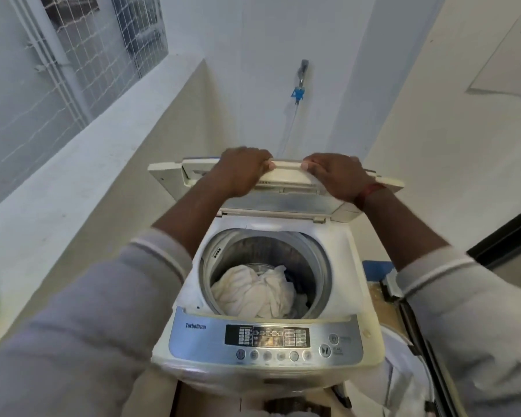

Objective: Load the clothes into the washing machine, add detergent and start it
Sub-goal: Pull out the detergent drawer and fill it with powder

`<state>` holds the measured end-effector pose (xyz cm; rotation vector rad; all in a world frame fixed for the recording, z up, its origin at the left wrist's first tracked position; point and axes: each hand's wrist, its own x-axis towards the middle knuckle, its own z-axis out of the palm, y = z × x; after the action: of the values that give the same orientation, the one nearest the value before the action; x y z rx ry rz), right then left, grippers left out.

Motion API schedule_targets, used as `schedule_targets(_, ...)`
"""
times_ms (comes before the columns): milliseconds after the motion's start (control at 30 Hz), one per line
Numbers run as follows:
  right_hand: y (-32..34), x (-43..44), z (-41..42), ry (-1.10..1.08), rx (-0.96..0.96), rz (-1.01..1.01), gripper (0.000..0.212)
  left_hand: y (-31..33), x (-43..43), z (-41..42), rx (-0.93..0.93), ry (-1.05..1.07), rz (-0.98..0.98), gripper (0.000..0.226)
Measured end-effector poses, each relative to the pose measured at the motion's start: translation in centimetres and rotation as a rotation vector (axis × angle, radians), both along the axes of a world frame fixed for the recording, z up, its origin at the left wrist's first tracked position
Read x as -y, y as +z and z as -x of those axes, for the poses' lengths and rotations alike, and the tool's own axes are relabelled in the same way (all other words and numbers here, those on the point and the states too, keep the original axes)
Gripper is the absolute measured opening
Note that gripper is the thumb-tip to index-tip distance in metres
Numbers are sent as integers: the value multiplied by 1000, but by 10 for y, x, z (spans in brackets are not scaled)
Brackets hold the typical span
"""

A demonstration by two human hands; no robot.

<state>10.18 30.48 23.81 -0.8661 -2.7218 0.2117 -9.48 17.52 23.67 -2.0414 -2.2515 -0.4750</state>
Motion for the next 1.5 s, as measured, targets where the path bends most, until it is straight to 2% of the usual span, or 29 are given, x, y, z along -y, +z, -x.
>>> schedule_targets(133, 8, -15, 37, -167, -230, -90, 31, 20, -40, 9, -225, 153, -66, 26)
schedule_targets(200, 9, -19, 54, -241, -266, -134, 30, 25, -52, 7, -279, 239, -119, 24)
schedule_targets(300, 5, -28, 65, -270, -140, -204, 37, 23, -58, 1, -285, 303, -174, 22)
schedule_targets(433, -1, -48, 71, -216, -25, -119, 58, 19, -69, 6, -38, 304, -229, 19)
schedule_targets(533, -3, -66, 76, -188, 12, -39, 69, 4, -78, 17, -117, 236, -160, 35)
schedule_targets(633, -4, -76, 81, -178, 9, -25, 72, -12, -82, 25, -145, 263, -87, 54)
schedule_targets(733, -17, -70, 78, -173, -139, -110, 72, -24, -84, 20, -106, 284, -96, 64)
schedule_targets(900, -63, -30, 57, -134, -484, -198, 61, -39, -78, 6, -60, 301, -212, 65)
schedule_targets(967, -99, -4, 45, -121, -635, -150, 49, -44, -75, 2, -49, 315, -246, 65)
schedule_targets(1033, -144, 18, 39, -132, -699, 13, 36, -47, -73, 0, -38, 326, -305, 64)
schedule_targets(1100, -183, 31, 43, -258, -710, 396, 28, -56, -65, -5, -8, 273, -405, 59)
schedule_targets(1133, -200, 31, 48, -390, -762, 690, 26, -67, -57, -9, 30, 235, -455, 53)
schedule_targets(1200, -222, 25, 64, -722, -888, 1342, 31, -112, -46, -19, 261, 229, -506, 32)
schedule_targets(1233, -232, 23, 70, -813, -908, 1574, 36, -143, -41, -22, 443, 310, -473, 19)
schedule_targets(1267, -240, 21, 75, -856, -904, 1706, 40, -171, -37, -26, 653, 440, -397, 13)
schedule_targets(1300, -244, 21, 80, -880, -906, 1771, 43, -194, -37, -27, 904, 602, -293, 20)
schedule_targets(1400, -251, 14, 99, -951, -1015, 1854, 55, -241, -51, -27, 1875, 1052, -80, 28)
schedule_targets(1433, -256, 9, 105, -977, -1046, 1881, 59, -252, -57, -26, 2066, 1091, -57, 31)
schedule_targets(1500, -261, -1, 113, -989, -1143, 1927, 64, -270, -73, -23, 2207, 1051, -148, 37)
